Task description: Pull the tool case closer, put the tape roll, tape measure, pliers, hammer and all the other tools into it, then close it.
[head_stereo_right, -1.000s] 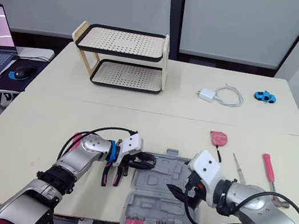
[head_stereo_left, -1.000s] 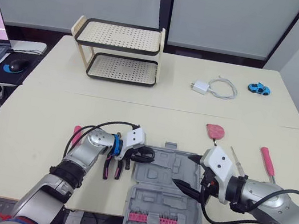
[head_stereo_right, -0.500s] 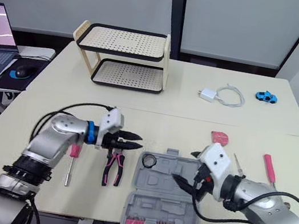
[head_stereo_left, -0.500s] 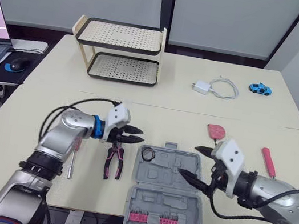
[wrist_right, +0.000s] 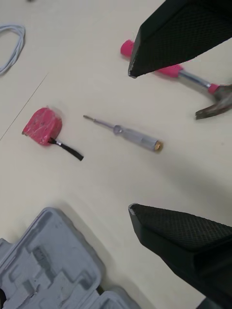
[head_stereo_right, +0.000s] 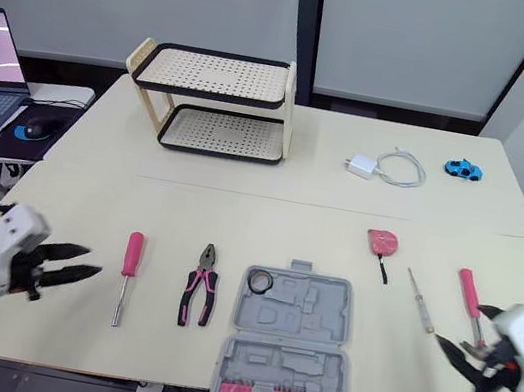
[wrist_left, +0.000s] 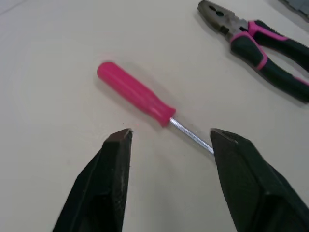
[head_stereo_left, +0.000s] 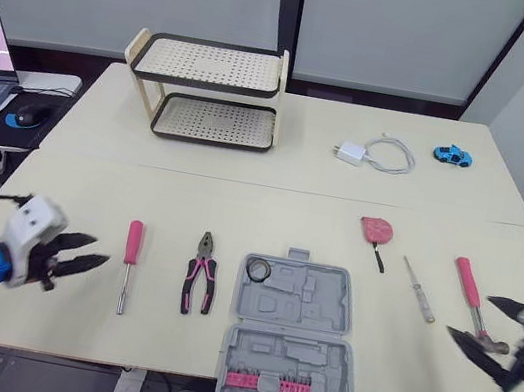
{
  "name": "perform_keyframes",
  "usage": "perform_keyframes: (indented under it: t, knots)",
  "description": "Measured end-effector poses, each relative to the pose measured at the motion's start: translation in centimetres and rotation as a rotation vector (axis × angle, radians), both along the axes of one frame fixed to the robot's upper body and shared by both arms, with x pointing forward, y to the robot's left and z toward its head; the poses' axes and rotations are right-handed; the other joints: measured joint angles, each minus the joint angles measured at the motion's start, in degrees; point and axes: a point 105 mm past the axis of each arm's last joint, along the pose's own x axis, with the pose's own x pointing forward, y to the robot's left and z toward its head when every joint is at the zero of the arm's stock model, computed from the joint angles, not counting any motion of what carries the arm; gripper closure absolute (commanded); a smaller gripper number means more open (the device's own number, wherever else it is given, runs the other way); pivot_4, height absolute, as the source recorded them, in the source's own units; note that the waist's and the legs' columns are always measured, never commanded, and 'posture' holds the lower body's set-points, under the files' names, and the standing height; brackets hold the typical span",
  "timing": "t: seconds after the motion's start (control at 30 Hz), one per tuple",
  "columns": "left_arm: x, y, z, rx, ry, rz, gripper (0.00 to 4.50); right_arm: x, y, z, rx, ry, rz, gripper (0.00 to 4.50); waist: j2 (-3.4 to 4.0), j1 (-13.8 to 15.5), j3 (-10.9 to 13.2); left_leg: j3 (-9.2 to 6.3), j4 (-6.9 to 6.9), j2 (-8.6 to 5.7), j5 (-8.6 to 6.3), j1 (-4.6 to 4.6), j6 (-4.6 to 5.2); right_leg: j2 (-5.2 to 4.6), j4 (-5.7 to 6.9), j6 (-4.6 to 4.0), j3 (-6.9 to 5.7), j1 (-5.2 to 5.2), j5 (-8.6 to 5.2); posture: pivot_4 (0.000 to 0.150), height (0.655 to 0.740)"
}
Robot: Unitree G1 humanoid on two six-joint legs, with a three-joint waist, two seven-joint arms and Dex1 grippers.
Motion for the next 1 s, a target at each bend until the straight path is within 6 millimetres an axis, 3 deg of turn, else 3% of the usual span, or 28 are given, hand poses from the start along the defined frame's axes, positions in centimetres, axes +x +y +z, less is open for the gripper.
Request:
perform_keyframes:
  t: [0.1,0.2,0.37,0.73,0.83,1.0]
  knots:
    - [-2.5,0.8,-0.5,0.016,0.049,0.019,0.05,-0.6,-2.5,-0.3,-0.029,0.058,0.000,0.00,0.00,0.1,0.1,0.05,-0.06,0.05,-0.04,0.33,0.04,-0.02,-0.25,0.00,-0.01,0.43,-0.01,0.150,0.7400]
    - [-4.4,0.7,-0.7,0.012,0.082,0.018,0.01,-0.9,-5.4,-0.5,-0.052,0.094,-0.048,0.00,0.03,0.2,0.1,0.07,-0.10,0.06,-0.07,0.42,0.07,-0.05,-0.42,0.00,-0.03,0.58,-0.01,0.150,0.7400]
    - [-5.4,0.4,-1.8,-0.013,0.089,0.061,0.01,-1.1,-6.2,-1.0,-0.038,0.105,-0.049,0.00,0.21,0.3,0.1,0.07,-0.12,0.08,-0.07,0.41,0.08,-0.05,-0.46,0.01,-0.04,0.59,-0.01,0.150,0.7400]
    - [-4.1,0.4,-1.5,-0.028,0.030,0.148,0.01,-1.1,-4.5,-1.7,-0.036,0.106,-0.029,0.00,0.19,0.3,0.1,0.08,-0.13,0.08,-0.15,0.34,0.15,-0.07,-0.78,0.08,-0.04,0.63,0.04,0.150,0.7400]
    - [-3.1,-0.7,-0.7,-0.048,0.003,0.114,0.01,-0.4,-2.3,-1.1,0.002,0.074,0.003,0.00,0.22,0.3,0.1,0.07,-0.13,0.10,-0.15,0.33,0.15,-0.06,-0.77,0.07,-0.05,0.63,0.04,0.150,0.7400]
    - [-0.1,-5.1,1.1,-0.103,-0.074,-0.038,0.01,2.4,2.6,1.1,0.074,-0.049,0.093,0.00,0.22,0.3,0.1,0.06,-0.10,0.07,-0.15,0.33,0.15,-0.05,-0.77,0.11,-0.04,0.63,0.09,0.150,0.7400]
